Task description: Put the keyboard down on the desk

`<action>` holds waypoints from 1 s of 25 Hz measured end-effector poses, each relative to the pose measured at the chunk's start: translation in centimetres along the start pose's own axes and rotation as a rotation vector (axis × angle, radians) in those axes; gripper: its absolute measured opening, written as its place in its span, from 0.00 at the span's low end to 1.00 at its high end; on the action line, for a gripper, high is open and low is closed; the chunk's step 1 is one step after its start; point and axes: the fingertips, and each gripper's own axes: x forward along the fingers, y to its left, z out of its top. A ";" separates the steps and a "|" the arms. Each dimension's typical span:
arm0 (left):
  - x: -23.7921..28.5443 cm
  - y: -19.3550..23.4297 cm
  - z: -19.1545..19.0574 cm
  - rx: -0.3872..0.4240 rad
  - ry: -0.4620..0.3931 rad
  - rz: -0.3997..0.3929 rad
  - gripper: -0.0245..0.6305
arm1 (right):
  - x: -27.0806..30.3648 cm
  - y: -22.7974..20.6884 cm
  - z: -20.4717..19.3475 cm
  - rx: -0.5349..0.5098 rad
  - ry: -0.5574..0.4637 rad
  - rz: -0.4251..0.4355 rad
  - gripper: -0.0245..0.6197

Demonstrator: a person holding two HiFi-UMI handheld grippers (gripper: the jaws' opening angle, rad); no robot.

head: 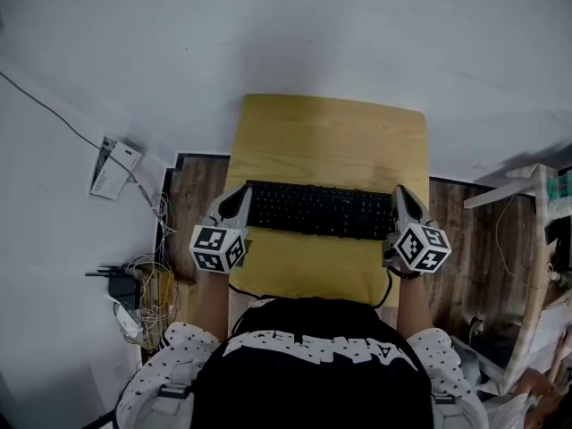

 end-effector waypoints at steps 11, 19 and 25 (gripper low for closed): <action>-0.4 -1.0 -0.4 0.012 0.024 0.014 0.04 | -0.6 1.1 0.6 -0.012 -0.015 0.093 0.06; -0.5 -1.5 -0.4 0.005 0.023 0.034 0.04 | -1.0 0.5 0.2 -0.014 0.010 0.092 0.06; -0.3 -1.6 -0.5 -0.002 0.029 0.035 0.04 | -0.8 0.2 0.0 -0.013 0.024 0.082 0.06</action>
